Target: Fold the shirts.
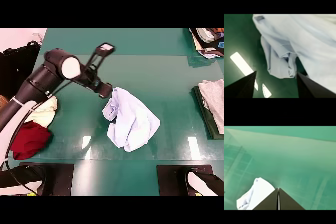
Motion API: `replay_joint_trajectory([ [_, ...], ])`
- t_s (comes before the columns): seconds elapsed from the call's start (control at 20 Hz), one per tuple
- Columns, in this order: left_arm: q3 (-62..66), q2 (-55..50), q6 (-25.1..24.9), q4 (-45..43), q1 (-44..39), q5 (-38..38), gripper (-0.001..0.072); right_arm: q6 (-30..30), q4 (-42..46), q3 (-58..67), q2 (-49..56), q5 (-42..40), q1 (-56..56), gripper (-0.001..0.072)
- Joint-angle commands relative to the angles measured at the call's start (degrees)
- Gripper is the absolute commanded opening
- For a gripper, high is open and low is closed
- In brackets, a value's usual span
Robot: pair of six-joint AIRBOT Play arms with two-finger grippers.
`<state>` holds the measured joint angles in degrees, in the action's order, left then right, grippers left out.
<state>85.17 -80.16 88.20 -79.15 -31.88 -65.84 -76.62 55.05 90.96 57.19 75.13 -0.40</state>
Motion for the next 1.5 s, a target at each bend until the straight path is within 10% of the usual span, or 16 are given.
replay_joint_trajectory([
  [0.0, -8.8, -0.8, -3.5, 12.5, 7.4, 5.7, 0.0582, 0.0, 0.0, 0.0, 0.0, 0.9, 0.1, 0.0018],
  [0.4, -16.7, -12.1, -8.8, 27.4, 8.1, 8.8, 0.0581, 0.0, 0.0, 0.0, 0.0, 0.9, 0.1, 0.0018],
  [0.65, -15.7, -13.1, -9.8, 28.0, 8.6, 9.8, 0.0029, 0.0, 0.7, -0.2, 0.0, 2.7, 0.0, 0.0018],
  [1.0, -2.0, -10.8, -10.7, 21.5, 17.7, 0.9, 0.0029, -0.5, 2.3, -26.7, -3.0, 6.3, -1.8, 0.0027],
  [1.1, 0.4, -10.1, -10.7, 20.4, 19.4, 0.8, 0.0029, -0.5, 1.9, -39.0, -3.7, 2.4, -1.1, 0.0404],
  [1.15, 1.1, -9.9, -10.7, 20.4, 19.8, 0.8, 0.0029, -0.5, 1.4, -44.2, -3.3, 0.4, -0.2, 0.0466],
  [1.45, 1.2, -10.0, -10.7, 20.2, 19.8, 0.9, 0.0029, 3.1, -12.9, -57.8, 8.3, -16.2, 13.8, 0.0451],
])
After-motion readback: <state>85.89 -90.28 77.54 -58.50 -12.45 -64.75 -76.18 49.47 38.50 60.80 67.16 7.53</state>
